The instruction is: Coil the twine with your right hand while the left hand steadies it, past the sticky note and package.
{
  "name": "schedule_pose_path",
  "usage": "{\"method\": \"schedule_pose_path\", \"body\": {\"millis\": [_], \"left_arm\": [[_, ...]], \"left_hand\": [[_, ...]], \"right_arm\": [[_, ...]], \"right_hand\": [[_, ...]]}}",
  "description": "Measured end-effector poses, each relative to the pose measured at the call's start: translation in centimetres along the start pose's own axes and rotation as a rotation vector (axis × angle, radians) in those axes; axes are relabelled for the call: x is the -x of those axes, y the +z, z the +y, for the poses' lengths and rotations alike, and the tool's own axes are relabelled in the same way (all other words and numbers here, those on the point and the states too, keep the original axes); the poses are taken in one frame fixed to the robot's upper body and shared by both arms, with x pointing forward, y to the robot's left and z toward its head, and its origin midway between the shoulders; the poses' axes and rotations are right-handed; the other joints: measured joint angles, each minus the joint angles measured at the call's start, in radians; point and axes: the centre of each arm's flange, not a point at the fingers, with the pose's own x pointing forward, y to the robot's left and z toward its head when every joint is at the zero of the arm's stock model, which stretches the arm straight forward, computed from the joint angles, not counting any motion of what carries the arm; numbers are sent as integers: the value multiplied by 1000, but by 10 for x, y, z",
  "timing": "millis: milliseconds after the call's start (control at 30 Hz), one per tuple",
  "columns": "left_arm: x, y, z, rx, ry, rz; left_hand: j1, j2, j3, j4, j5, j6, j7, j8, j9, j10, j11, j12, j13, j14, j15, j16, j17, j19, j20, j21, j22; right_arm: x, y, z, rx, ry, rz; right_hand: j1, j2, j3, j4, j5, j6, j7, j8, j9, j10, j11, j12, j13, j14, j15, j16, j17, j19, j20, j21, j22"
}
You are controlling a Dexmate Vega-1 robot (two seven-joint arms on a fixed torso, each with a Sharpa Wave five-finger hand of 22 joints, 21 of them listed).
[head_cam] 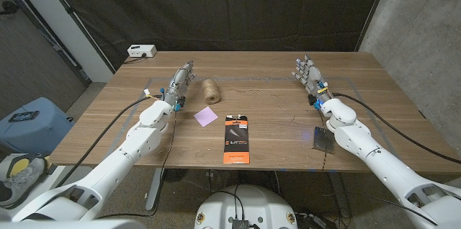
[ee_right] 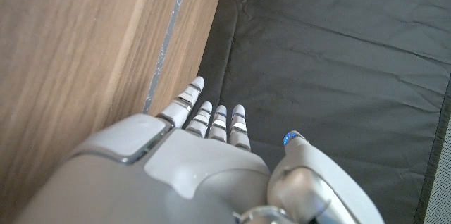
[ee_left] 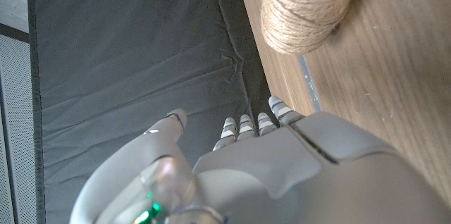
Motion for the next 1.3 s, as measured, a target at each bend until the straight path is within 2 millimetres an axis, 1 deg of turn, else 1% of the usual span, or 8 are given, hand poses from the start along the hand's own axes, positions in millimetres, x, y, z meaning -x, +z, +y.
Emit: {"method": "schedule_pose_path", "body": {"millis": [100, 200, 367, 567, 733, 833, 1067, 1300], "left_arm": [[0, -1, -1, -8, 0, 5], [0, 0, -1, -12, -1, 6], [1, -1, -3, -18, -5, 9], [0, 0, -4, -28, -11, 10], [0, 4, -5, -50, -23, 7], [-1, 8, -6, -68, -30, 1], [-3, 20, -5, -111, -48, -16], [-3, 30, -3, -142, -63, -26]], "left_hand": [[6, -6, 9, -12, 4, 11, -11, 7, 0, 12, -11, 1, 0, 7, -6, 0, -2, 6, 5, 0, 0], [6, -6, 10, -16, 4, 12, -9, 7, 0, 18, -18, 1, 0, 10, -9, 0, -2, 9, 2, 0, 0], [12, -1, 13, -27, 4, 21, -11, 7, 0, 18, -18, 1, -3, 10, -9, 4, -2, 9, 2, 0, 0], [21, -10, 17, -40, 4, 28, -12, 7, 0, 19, -17, 1, -3, 12, -7, 4, -2, 9, 2, -4, 0], [37, -7, 29, -66, 15, 33, -10, 7, 0, 29, -21, 8, -3, 17, -5, 4, -2, 16, 9, -8, 0], [56, -5, 40, -93, 22, 37, -5, 7, 0, 38, -19, 10, -3, 28, -5, 4, -2, 26, 7, -12, 0], [84, -6, 59, -131, 41, 38, -6, 7, 0, 45, -16, 12, -2, 37, -4, 4, -2, 32, 3, -20, 0], [107, -9, 67, -167, 54, 50, -18, 7, 0, 56, -26, 12, 0, 44, -11, 4, -2, 38, -2, -26, 0]], "right_arm": [[0, -1, 0, 2, -3, 4], [0, -1, 0, 3, -5, 6], [1, -2, 1, 5, -8, 9], [3, -3, 2, 6, -10, 11], [5, -3, 2, 6, -12, 12], [6, -3, 1, 6, -14, 13], [7, -4, 1, 4, -16, 14], [7, -6, 0, 2, -19, 17]], "right_hand": [[0, 0, 0, 0, 0, 0, 0, 0, 0, 0, 0, 0, 0, 0, 0, 0, 0, 0, 0, 0, 0], [0, 0, 3, -3, 0, 0, 0, 0, 0, 0, 0, 0, 0, 0, 0, 0, -1, 0, 0, 0, 0], [7, 1, 4, -4, 0, 0, 0, 4, 0, 0, 0, 0, 0, 0, 0, 0, -3, 4, -4, 4, 0], [7, 1, 8, -8, 0, 0, 0, 4, 0, 5, 5, 0, 0, 0, 0, 0, -8, 4, -3, 4, 0], [7, 1, 8, -8, 5, 0, 0, 4, 0, 5, 5, 0, 0, 0, 0, 0, -8, 3, -3, 4, 0], [7, 1, 8, -8, 5, 0, 0, 4, 0, 5, 5, 0, 0, 0, 0, 0, -12, 3, -3, 4, 0], [11, 5, 11, -11, 5, 0, 0, 4, 0, 5, 5, 0, 0, 0, 0, 0, -12, 3, -3, 4, 0], [11, 5, 14, -14, 5, 0, 0, 4, 0, 5, 5, 0, 0, 0, 0, 0, -17, 3, -3, 4, 0]]}}
